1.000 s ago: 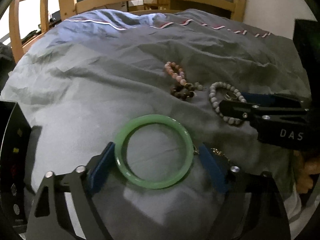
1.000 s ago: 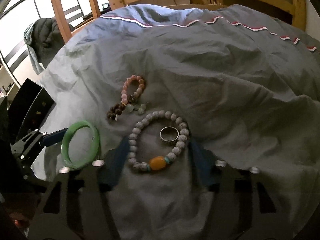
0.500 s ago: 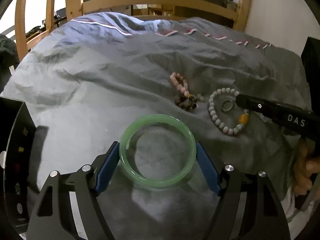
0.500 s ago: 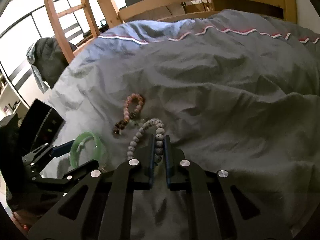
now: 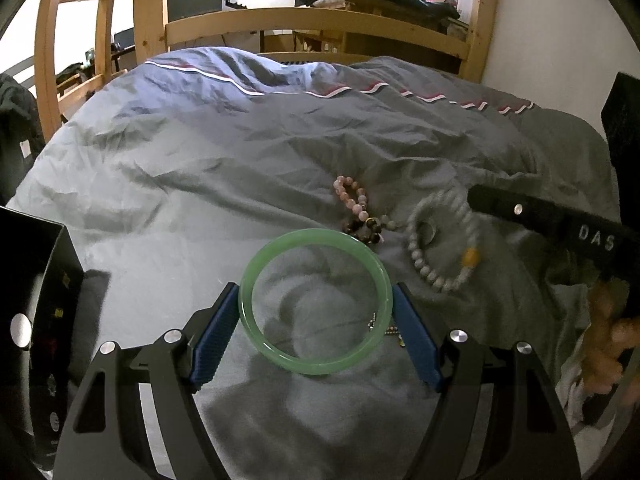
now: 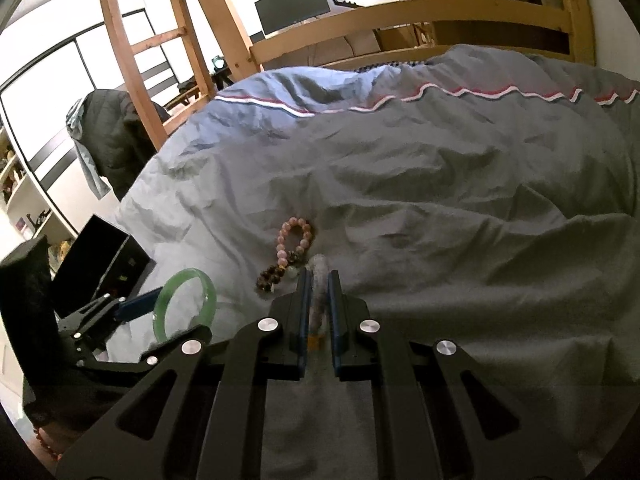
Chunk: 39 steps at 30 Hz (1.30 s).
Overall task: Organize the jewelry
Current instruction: 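Grasp the green bangle with the left tool while the right tool grasps the grey beaded bracelet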
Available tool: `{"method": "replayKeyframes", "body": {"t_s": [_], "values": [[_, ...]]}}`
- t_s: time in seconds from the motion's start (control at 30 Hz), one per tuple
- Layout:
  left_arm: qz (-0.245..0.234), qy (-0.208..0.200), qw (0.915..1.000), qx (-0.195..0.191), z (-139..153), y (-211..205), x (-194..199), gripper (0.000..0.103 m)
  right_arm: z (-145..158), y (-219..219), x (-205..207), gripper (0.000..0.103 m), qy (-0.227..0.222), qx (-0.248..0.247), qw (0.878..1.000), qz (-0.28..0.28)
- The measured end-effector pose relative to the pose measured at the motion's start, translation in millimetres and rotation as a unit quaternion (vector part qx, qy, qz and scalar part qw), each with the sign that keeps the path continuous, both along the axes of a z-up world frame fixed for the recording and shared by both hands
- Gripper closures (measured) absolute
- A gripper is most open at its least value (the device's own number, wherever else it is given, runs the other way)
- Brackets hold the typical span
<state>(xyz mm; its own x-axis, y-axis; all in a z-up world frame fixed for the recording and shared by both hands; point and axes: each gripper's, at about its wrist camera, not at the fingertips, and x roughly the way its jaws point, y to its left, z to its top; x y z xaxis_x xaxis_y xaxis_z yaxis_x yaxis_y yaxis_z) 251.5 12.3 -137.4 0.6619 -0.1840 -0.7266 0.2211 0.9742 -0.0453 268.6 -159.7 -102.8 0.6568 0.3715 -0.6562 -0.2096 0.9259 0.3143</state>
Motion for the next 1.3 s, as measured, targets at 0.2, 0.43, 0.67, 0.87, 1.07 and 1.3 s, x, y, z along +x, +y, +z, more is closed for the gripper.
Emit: {"method": "replayKeyframes", "body": {"t_s": [0.2,0.43,0.67,0.87,1.07,1.3], "values": [[-0.002,-0.003,1.0,0.001,3,-1,-2,0.028,8,-1,-1,0.094,-0.006,-0.002,1.0,0.0],[0.003,0.001,1.0,0.006,1,0,-1,0.028,-18,14,3,0.049,0.049,-0.015,0.998,0.04],[0.003,0.004,1.0,0.003,0,0,0,0.028,-52,21,9,0.053,0.09,-0.071,0.993,0.036],[0.002,0.004,1.0,0.004,1,-1,-1,0.028,-50,4,12,0.094,0.083,-0.048,0.995,0.015],[0.003,0.004,1.0,0.004,0,-1,0,0.028,-30,4,4,0.094,0.035,-0.022,0.999,0.015],[0.003,0.0,1.0,0.002,1,0,-1,0.028,-17,2,3,0.094,0.016,-0.012,1.0,0.005]]}}
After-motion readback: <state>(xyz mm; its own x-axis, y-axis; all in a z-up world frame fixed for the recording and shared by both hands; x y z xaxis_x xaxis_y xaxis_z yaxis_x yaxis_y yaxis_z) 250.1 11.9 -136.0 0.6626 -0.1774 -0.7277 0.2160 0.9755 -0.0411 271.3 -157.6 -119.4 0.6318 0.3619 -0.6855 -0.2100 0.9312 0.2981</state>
